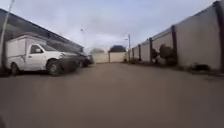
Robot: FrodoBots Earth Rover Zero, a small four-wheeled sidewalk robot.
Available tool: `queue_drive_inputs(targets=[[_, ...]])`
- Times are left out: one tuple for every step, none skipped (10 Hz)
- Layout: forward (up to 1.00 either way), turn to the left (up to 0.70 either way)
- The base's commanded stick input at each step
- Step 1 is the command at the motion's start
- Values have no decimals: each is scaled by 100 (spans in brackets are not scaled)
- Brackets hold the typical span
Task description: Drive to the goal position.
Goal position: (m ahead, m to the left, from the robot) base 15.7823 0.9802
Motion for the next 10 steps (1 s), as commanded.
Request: queue_drive_inputs(targets=[[23, 0], [0, 0], [0, 0], [0, 0], [0, 0], [50, 0], [50, 0], [50, 0], [50, 0], [50, 0]])
